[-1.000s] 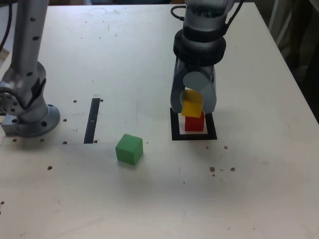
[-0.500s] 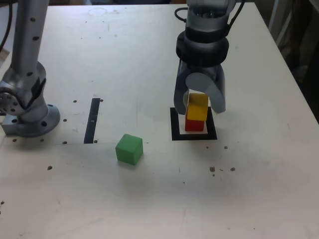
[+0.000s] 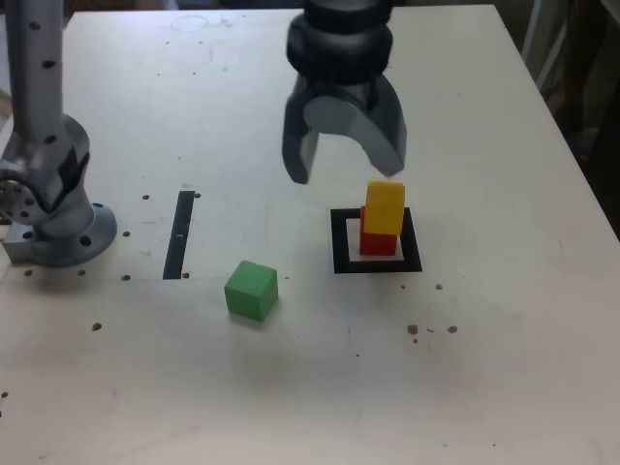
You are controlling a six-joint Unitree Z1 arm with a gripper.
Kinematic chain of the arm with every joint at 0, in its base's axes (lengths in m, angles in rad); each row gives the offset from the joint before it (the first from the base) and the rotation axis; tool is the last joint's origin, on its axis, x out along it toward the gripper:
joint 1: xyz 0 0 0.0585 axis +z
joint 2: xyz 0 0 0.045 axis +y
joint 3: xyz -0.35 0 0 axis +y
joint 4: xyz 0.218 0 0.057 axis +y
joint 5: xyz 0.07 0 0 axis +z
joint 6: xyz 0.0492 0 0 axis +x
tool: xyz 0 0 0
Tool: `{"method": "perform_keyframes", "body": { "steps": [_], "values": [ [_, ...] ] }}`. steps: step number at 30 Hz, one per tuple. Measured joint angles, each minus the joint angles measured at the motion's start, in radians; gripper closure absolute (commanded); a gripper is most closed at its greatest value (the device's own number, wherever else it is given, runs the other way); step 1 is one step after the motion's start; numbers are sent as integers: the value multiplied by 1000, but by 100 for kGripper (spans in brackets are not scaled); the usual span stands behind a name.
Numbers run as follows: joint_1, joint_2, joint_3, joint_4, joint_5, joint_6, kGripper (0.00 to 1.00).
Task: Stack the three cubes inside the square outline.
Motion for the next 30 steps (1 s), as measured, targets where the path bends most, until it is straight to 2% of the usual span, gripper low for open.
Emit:
{"method": "perform_keyframes", "body": {
  "steps": [3, 10, 14, 16, 21, 24, 30],
  "values": [
    [-15, -80, 44, 30, 2, 40, 1],
    [-46, -240, 176, 42, -54, 115, 1],
    [-108, -300, 287, 36, -75, 122, 1],
    [-145, -312, 349, 3, -99, 106, 1],
    [-255, -320, 495, -150, -143, 34, 1],
    [-309, -319, 505, -226, -159, 1, 1],
    [-350, -262, 509, -309, -193, -36, 1]
  ]
}}
